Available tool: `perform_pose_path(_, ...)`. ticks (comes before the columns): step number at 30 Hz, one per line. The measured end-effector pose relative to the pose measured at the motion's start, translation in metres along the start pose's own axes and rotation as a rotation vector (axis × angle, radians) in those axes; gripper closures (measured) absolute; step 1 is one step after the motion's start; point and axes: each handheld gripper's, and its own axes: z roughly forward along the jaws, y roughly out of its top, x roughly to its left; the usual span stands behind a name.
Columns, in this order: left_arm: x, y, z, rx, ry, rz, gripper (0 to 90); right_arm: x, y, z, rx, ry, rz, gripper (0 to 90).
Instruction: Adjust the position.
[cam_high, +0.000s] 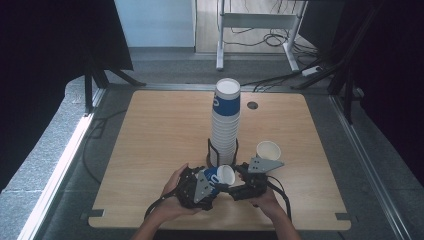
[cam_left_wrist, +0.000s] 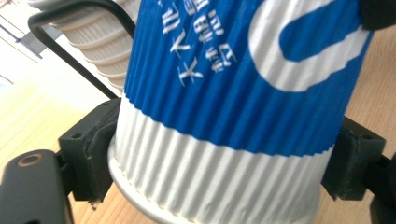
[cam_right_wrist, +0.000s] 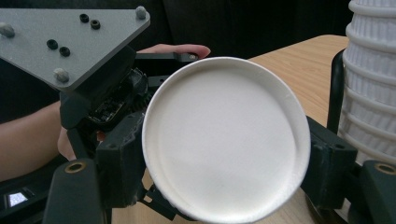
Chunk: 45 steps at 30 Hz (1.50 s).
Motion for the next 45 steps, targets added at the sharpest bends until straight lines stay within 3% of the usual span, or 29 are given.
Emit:
perform_pose_path(17,0.0,-0.003,0.002,0.008,0.004,0.028,16.1,0.0,-0.002,0.003,0.036,-0.009,0.002,25.5)
perform_pose_path(29,0.0,-0.004,0.003,0.011,0.02,0.038,16.1,-0.002,-0.001,0.001,0.022,-0.033,0.017,19.3)
perform_pose_path(42,0.001,-0.006,0.004,0.037,0.04,0.063,16.2,-0.003,0.011,-0.023,-0.038,-0.074,-0.002,20.3)
perform_pose_path(45,0.001,-0.004,0.003,0.038,0.044,0.071,16.2,-0.003,0.014,-0.029,-0.023,-0.083,-0.016,20.4)
